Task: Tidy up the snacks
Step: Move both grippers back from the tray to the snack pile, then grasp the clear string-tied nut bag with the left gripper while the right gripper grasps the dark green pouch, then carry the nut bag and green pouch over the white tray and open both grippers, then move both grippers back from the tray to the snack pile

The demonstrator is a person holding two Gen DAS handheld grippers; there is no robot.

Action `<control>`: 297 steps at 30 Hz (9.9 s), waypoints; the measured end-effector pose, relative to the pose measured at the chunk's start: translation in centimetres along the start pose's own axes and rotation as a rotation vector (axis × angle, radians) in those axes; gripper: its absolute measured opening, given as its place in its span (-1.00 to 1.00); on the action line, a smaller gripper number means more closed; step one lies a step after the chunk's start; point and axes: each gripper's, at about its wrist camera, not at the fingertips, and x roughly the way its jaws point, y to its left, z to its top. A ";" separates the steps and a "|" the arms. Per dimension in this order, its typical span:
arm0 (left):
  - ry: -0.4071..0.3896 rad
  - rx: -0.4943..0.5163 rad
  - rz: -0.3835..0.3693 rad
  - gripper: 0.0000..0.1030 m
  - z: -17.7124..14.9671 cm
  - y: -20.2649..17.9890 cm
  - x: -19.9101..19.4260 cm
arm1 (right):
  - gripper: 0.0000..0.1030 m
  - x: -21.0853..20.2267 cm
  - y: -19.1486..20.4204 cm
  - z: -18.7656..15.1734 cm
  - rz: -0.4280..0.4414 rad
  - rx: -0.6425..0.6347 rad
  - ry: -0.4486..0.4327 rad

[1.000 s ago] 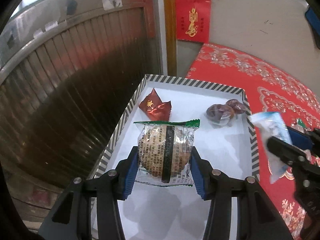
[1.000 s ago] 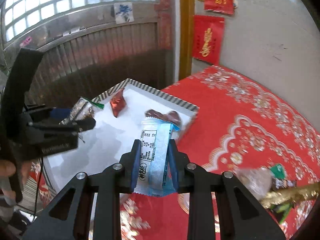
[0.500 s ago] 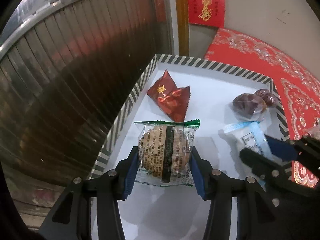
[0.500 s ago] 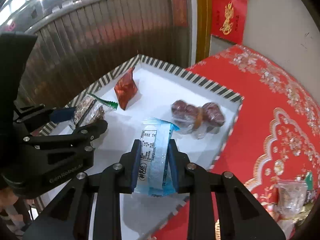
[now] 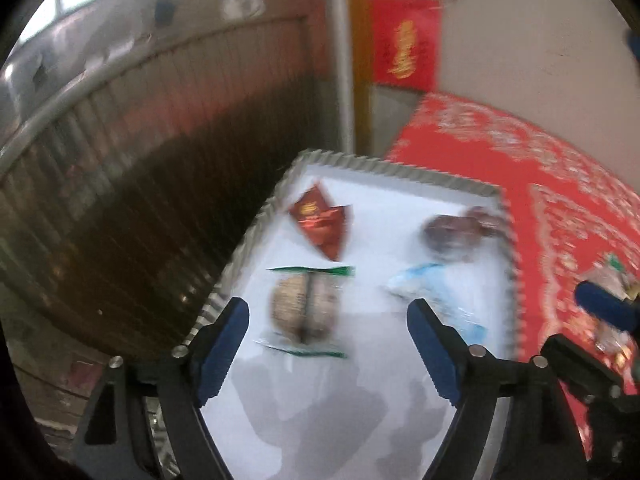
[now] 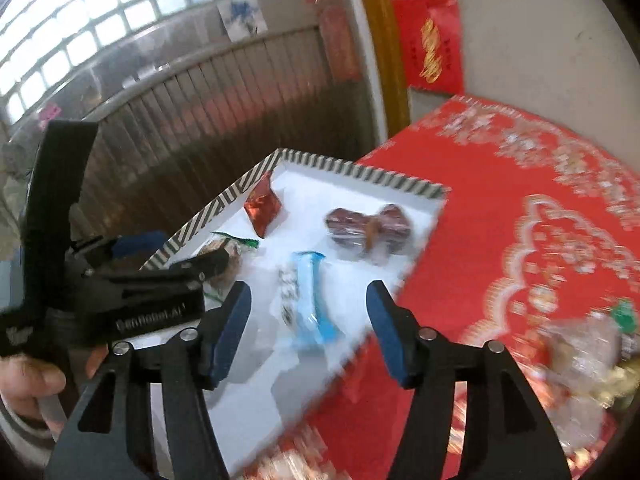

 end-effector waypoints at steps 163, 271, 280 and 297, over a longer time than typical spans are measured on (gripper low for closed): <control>-0.061 0.013 -0.038 -0.25 -2.4 0.7 -3.0 | -0.16 -4.0 1.0 -2.0 -0.090 -0.138 -0.033; -0.077 0.309 -0.300 0.59 -4.4 -22.8 -6.7 | 0.39 -16.5 -15.2 -10.7 -0.434 0.122 0.018; 0.019 0.371 -0.428 0.59 -3.1 -29.7 -3.6 | 0.39 -19.7 -19.0 -12.3 -0.441 0.171 0.022; 0.016 0.624 -0.517 0.49 -0.8 -38.2 0.2 | 0.39 -21.0 -22.6 -13.5 -0.379 0.317 -0.007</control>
